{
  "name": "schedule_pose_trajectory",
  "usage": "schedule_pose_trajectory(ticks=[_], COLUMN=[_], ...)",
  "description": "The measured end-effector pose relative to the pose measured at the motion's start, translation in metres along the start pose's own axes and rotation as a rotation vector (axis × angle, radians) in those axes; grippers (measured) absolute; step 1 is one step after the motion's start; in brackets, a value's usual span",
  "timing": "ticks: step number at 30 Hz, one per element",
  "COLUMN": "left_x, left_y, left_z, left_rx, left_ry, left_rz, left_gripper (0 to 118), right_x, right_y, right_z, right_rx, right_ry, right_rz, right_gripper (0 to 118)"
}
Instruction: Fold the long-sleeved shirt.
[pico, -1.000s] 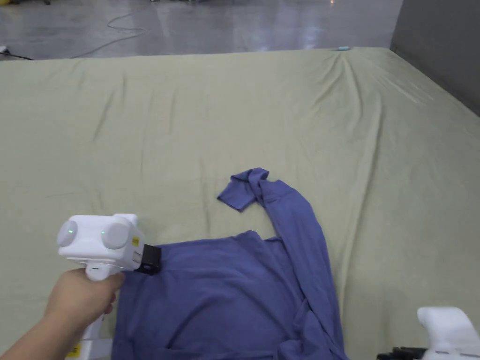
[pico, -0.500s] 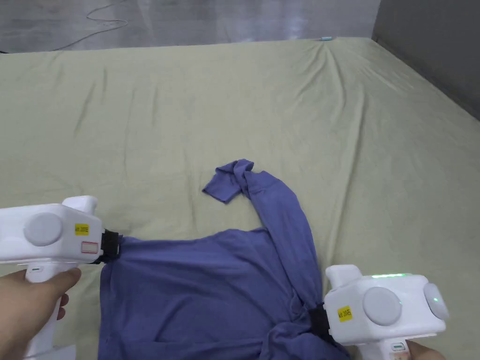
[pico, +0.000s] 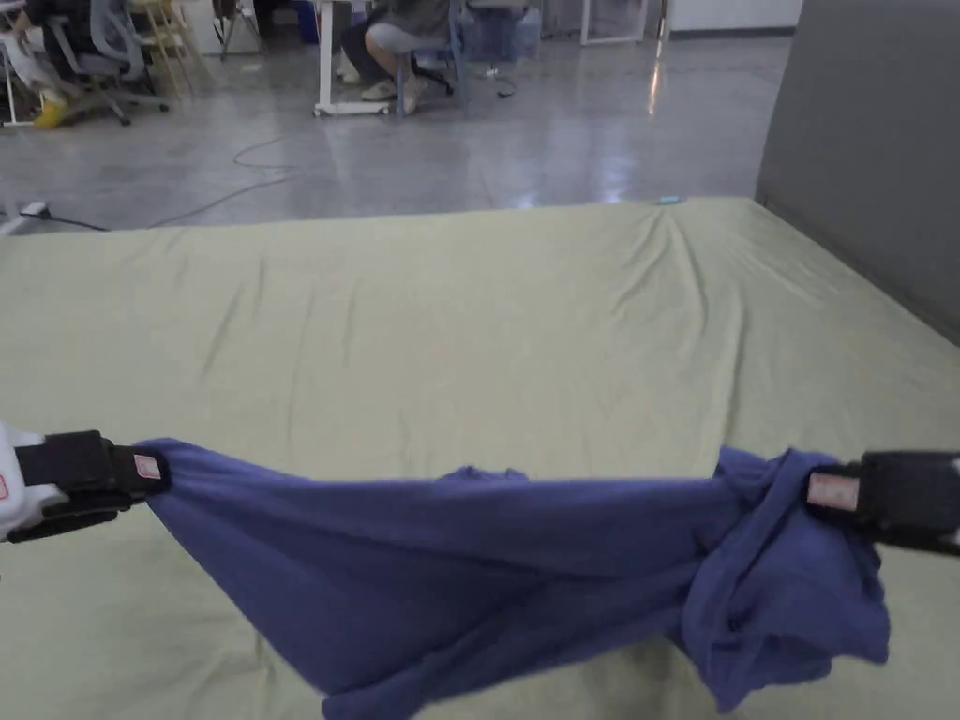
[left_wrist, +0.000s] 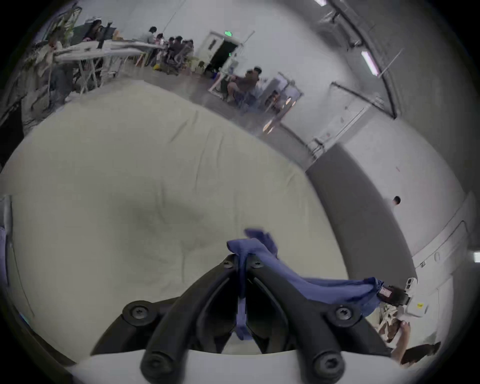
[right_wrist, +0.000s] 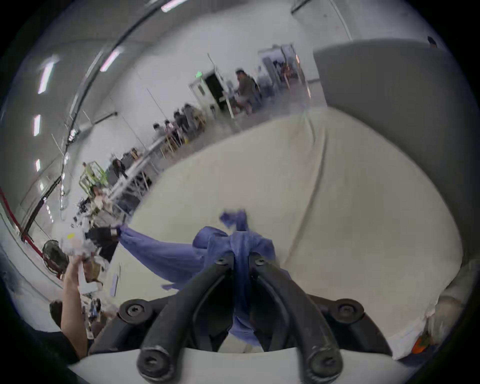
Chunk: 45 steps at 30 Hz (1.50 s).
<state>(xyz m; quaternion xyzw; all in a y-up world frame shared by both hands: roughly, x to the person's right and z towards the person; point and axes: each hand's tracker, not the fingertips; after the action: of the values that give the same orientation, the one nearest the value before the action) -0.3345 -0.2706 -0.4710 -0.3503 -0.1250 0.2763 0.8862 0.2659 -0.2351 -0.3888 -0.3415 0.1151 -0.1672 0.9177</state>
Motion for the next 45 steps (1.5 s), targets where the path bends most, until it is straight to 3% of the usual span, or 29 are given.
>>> schedule_pose_trajectory(ticks=[4,7,9,14,17,24,29,33,38,41,45], left_x=[0.038,0.068,0.092,0.147,0.172,0.177,0.152,0.102,0.008,-0.039,-0.077], left_y=[0.053,0.108,0.149,0.248,0.283,0.316,0.299,0.250,0.150,0.088,0.016], left_z=[0.019,0.025,0.026,0.029,0.029,0.003,-0.053,-0.127,-0.215,-0.236,-0.216], left_rx=[0.106,0.155,0.180,0.227,0.296,0.307,0.243,0.088,-0.137,-0.259,-0.386], left_ry=[-0.029,-0.075,-0.047,-0.063,0.007,0.003,0.061,0.162,0.260,0.297,0.286], left_rz=[0.008,0.023,-0.007,-0.019,-0.119,-0.058,-0.090,-0.108,-0.050,-0.037,-0.100], left_gripper=[0,0,0,0,0,0,0,0,0,0,0], right_x=[-0.021,-0.050,-0.062,-0.097,-0.107,-0.107,-0.085,-0.045,0.015,0.049,0.076], right_y=[0.084,0.158,0.208,0.321,0.362,0.399,0.372,0.312,0.182,0.106,0.019], right_z=[0.009,0.002,-0.004,-0.022,-0.036,-0.074,-0.131,-0.207,-0.301,-0.331,-0.302], right_rx=[0.077,0.127,0.129,0.166,0.170,0.182,0.114,-0.019,-0.208,-0.335,-0.383], right_ry=[0.024,-0.073,-0.053,-0.160,-0.164,-0.209,-0.252,-0.282,-0.278,-0.268,-0.235], right_rz=[0.020,0.154,0.155,0.251,0.230,0.204,0.212,0.198,0.156,0.175,0.229], right_gripper=[6,6,6,6,6,6,6,6,6,6,6])
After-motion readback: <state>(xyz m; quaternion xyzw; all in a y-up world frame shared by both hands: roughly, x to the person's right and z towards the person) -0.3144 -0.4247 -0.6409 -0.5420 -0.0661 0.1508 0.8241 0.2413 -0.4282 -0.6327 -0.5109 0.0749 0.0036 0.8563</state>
